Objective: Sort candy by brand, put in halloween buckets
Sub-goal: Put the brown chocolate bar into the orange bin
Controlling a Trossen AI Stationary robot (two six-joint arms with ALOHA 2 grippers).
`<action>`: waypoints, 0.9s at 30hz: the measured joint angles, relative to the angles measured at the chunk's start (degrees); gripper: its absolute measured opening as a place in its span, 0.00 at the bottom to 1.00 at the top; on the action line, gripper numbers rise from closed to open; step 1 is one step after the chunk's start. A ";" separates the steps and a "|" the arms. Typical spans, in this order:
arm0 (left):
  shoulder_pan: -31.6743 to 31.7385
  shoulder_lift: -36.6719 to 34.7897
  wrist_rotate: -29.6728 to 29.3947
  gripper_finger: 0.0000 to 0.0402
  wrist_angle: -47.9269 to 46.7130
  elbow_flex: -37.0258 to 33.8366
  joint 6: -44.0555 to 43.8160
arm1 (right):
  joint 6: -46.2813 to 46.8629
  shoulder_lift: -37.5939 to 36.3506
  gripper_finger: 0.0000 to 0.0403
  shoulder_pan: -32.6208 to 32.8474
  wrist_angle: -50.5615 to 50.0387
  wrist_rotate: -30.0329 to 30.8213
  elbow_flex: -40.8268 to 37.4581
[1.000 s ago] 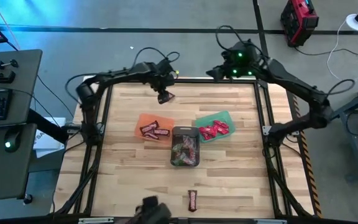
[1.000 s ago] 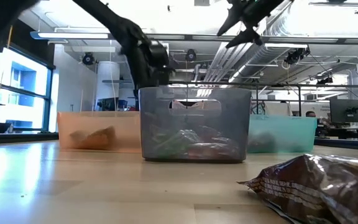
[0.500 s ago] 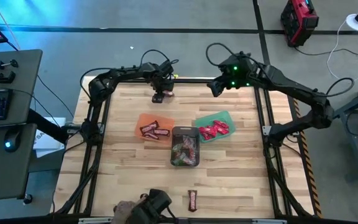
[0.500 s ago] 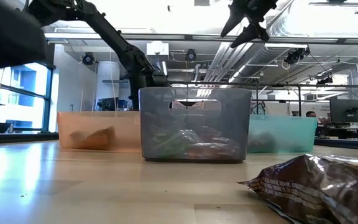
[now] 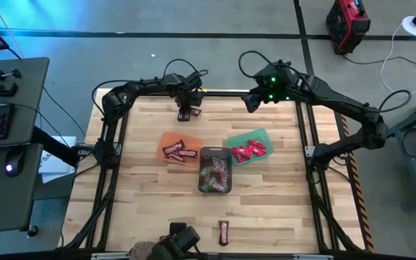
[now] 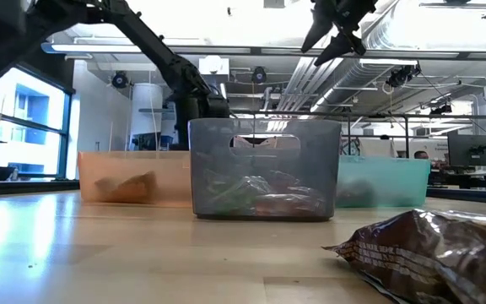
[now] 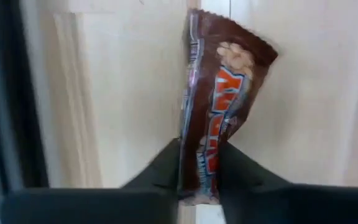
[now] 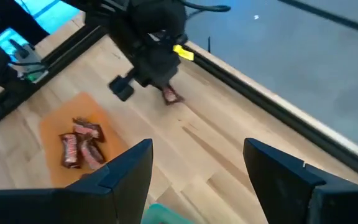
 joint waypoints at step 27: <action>-33.35 -33.88 5.64 0.18 -13.25 -18.41 -43.64 | -14.90 0.04 0.61 -5.04 -6.73 -7.79 0.00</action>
